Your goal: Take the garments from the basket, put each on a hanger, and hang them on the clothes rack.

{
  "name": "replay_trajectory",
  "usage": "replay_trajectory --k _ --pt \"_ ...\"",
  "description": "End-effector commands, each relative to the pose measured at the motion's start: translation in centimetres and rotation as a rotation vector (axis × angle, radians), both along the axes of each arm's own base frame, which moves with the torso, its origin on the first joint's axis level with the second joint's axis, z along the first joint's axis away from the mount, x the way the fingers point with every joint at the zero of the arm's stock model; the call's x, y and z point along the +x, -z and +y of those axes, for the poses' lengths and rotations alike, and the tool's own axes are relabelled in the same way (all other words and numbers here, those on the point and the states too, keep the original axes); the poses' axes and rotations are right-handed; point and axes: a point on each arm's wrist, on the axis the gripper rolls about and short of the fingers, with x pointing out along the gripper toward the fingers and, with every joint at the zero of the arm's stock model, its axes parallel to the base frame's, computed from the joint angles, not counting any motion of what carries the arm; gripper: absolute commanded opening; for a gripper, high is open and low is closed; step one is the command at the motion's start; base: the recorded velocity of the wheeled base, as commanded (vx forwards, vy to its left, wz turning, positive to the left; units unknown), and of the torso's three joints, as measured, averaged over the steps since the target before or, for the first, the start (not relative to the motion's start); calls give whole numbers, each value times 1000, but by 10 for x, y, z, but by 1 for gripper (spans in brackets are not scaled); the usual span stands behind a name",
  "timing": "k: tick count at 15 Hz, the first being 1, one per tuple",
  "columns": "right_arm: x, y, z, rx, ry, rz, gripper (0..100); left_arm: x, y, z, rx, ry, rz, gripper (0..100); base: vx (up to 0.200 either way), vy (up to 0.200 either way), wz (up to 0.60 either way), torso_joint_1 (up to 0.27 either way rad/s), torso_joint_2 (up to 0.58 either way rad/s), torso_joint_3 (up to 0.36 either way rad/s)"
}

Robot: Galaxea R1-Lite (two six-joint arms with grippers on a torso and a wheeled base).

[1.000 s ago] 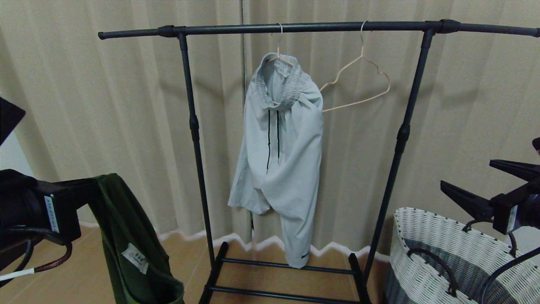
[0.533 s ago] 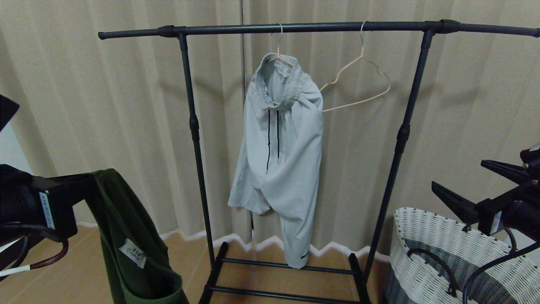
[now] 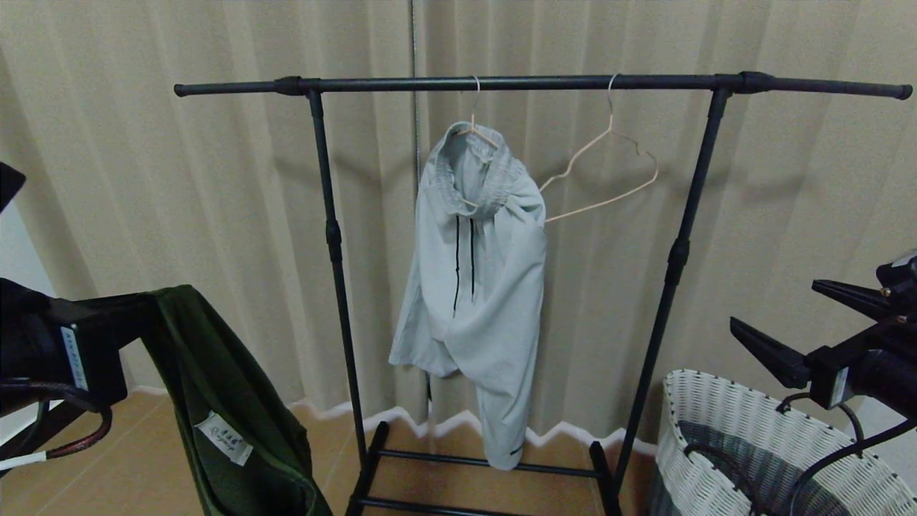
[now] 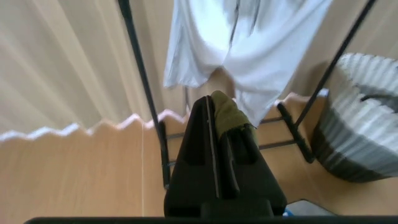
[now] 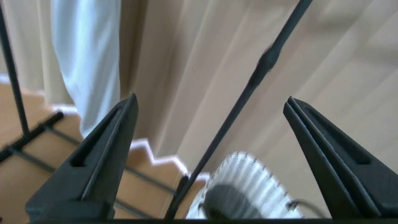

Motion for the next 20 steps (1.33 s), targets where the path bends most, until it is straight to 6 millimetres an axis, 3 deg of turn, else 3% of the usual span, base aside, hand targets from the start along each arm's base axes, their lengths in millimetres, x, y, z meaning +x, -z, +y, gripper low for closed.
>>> replay_trajectory --k 1,12,20 --pt "-1 -1 -1 0 5 -4 100 2 1 0 11 0 4 0 0 0 0 159 -481 -286" --pt "-4 6 -1 -2 4 20 100 0 4 1 73 20 -7 0 0 0 0 190 -458 -275" --pt "-1 -12 -8 20 92 9 100 -3 7 1 53 67 -42 0 0 0 0 22 -44 -26"
